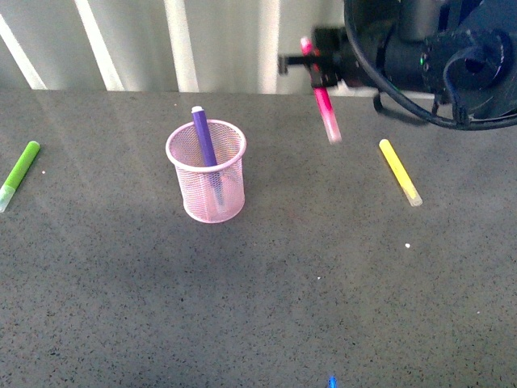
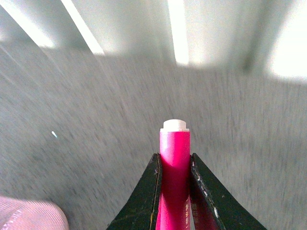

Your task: Insert purple and pink pens into pink cup

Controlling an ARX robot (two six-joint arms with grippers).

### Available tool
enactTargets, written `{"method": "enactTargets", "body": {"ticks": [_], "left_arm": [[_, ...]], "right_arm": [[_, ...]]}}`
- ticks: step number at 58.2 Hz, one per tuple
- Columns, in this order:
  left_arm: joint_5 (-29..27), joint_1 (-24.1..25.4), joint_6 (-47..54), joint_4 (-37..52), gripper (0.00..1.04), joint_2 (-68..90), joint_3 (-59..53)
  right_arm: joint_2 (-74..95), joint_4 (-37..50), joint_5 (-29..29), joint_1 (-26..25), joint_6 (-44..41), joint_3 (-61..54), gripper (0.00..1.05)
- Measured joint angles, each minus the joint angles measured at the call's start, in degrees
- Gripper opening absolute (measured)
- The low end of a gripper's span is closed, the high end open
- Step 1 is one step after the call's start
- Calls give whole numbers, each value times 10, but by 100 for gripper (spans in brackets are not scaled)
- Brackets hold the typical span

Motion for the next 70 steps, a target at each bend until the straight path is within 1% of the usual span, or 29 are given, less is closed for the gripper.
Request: {"method": "enactTargets", "body": {"ticks": [4, 6, 10, 15, 22, 40, 70], "left_arm": [[0, 0, 0, 0, 98, 0, 0], [0, 0, 0, 0, 98, 0, 0], [0, 0, 0, 0, 98, 0, 0], [0, 0, 0, 0, 98, 0, 0], [0, 0, 0, 0, 98, 0, 0], [0, 0, 0, 0, 98, 0, 0], [0, 0, 0, 0, 98, 0, 0]], "right_arm": [[-30, 126, -22, 34, -46, -26, 12], [-34, 162, -28, 50, -54, -33, 12], [-31, 198, -34, 76, -57, -42, 12], [-7, 233, -25, 109, -46, -43, 12], [30, 246, -7, 127, -36, -25, 12], [73, 222, -16, 147, -24, 34, 12], [104, 214, -23, 145, 3, 50, 12]]}}
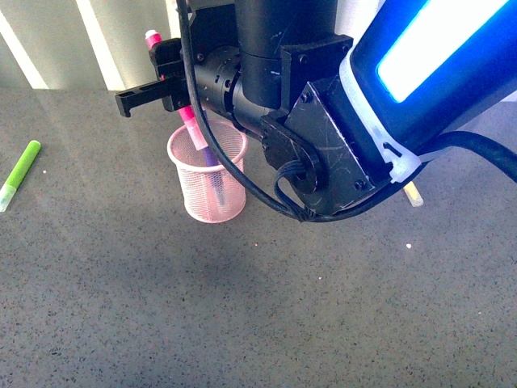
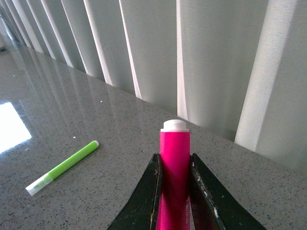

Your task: Insert purple and pink pens into pink cup

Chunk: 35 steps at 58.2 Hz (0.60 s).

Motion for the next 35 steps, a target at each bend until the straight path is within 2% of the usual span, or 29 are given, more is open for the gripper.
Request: {"method": "enactTargets", "body": {"ticks": [26, 34, 35], "left_arm": [[0, 0, 0, 0, 98, 0, 0], [0, 0, 0, 0, 98, 0, 0], [0, 0, 0, 0, 98, 0, 0]], "right_arm": [[0, -6, 1, 4, 9, -18, 12], [0, -7, 21, 7, 3, -23, 12], [0, -9, 23, 7, 2, -23, 15]]}}
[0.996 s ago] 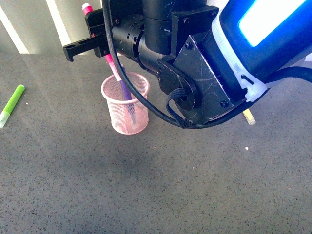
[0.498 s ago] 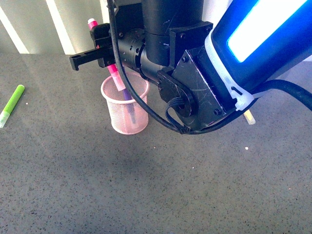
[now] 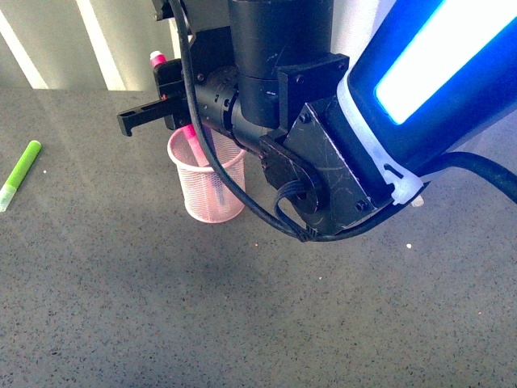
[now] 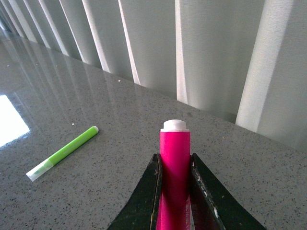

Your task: Insert purple and pink pens into pink cup

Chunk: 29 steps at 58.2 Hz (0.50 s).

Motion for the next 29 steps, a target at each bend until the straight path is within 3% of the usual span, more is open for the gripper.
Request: {"method": "enactTargets", "body": {"ticks": [25, 29], "left_arm": [[0, 0, 0, 0, 98, 0, 0], [0, 0, 0, 0, 98, 0, 0]], "right_arm": [[-21, -5, 32, -5, 2, -24, 94], [-40, -7, 40, -9, 1, -38, 100]]}}
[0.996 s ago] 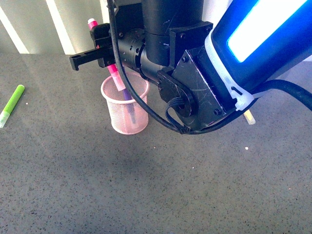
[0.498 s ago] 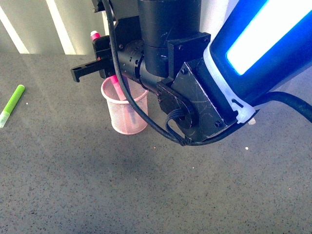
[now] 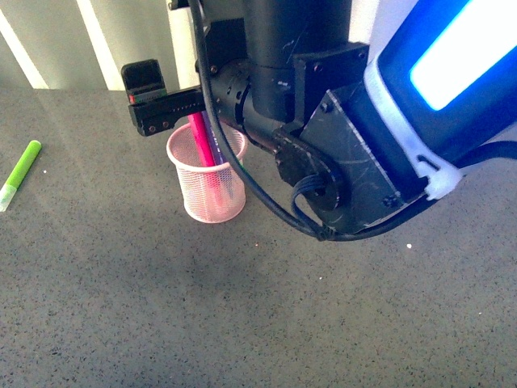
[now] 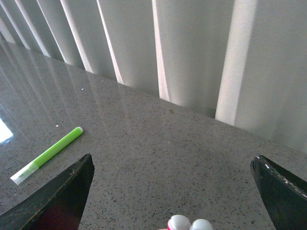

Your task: Insert purple and pink pens into pink cup

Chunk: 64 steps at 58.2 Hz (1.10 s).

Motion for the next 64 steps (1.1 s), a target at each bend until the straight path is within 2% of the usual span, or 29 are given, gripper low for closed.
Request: {"method": "enactTargets", "body": {"ticks": [3, 8, 14, 17, 20, 25, 27, 31, 35, 38, 43, 56, 58, 64], "left_arm": [[0, 0, 0, 0, 98, 0, 0], [0, 0, 0, 0, 98, 0, 0], [0, 0, 0, 0, 98, 0, 0], [0, 0, 0, 0, 98, 0, 0], [-1, 0, 0, 0, 98, 0, 0], [0, 0, 0, 0, 98, -1, 0], [0, 0, 0, 0, 98, 0, 0], [0, 0, 0, 0, 98, 0, 0], [-2, 0, 0, 0, 98, 0, 0], [-2, 0, 0, 0, 98, 0, 0], [-2, 0, 0, 0, 98, 0, 0], [0, 0, 0, 0, 98, 0, 0], [0, 0, 0, 0, 98, 0, 0], [0, 0, 0, 0, 98, 0, 0]], "right_arm": [[-23, -16, 13, -5, 0, -12, 97], [-92, -93, 81, -19, 16, -35, 98], [-183, -235, 181, -43, 32, -56, 98], [-219, -287, 213, -52, 33, -69, 98], [-245, -320, 229, -61, 34, -78, 98], [-256, -326, 233, -70, 35, -80, 98], [-250, -292, 249, -70, 28, -92, 95], [-248, -134, 313, -72, -8, -157, 83], [-264, -33, 304, -81, -24, -222, 72], [-286, 10, 292, -91, -32, -263, 65], [-358, 81, 262, -134, -44, -362, 44], [-450, 92, 213, -189, -46, -495, 6], [-466, 92, 206, -195, -47, -508, 3], [-522, 82, 186, -216, -46, -546, 3]]}}
